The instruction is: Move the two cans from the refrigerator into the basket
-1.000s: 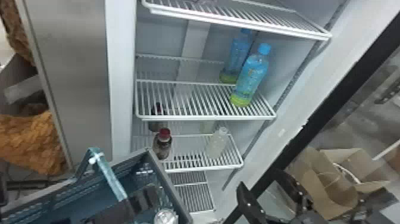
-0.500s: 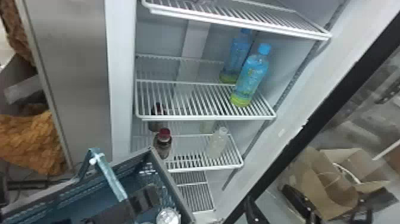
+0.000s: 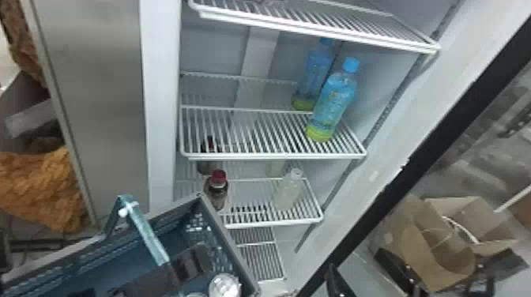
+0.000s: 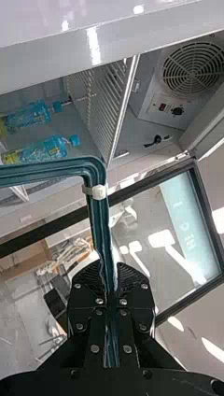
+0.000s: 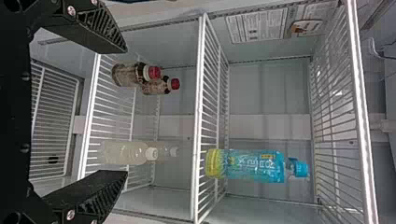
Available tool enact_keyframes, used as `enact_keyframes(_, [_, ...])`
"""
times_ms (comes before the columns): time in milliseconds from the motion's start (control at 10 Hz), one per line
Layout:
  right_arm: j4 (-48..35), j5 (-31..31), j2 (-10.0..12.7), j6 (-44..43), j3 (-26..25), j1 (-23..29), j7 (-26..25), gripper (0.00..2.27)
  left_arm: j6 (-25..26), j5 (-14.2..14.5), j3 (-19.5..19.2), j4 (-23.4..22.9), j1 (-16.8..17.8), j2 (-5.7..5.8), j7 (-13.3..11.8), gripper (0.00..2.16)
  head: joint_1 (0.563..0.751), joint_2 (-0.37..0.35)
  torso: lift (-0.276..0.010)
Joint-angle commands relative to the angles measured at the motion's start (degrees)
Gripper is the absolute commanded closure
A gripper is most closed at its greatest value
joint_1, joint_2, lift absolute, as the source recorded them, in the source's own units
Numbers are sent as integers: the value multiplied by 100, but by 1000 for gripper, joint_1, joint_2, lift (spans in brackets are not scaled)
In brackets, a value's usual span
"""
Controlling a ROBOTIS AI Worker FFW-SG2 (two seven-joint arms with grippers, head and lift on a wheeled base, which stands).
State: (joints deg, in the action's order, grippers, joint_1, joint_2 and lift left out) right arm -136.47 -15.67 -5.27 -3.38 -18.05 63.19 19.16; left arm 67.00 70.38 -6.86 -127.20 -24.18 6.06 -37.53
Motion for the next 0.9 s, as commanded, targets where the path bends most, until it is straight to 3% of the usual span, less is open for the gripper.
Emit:
enact_keyframes(0, [0, 13, 0, 0, -11, -19, 0, 119, -7, 11, -11, 0, 0, -8, 0, 1202, 695, -350, -35])
enact_keyframes(800, [28, 13, 26, 0, -11, -47, 0, 119, -7, 23, -23, 0, 0, -35, 0, 1202, 695, -350, -35])
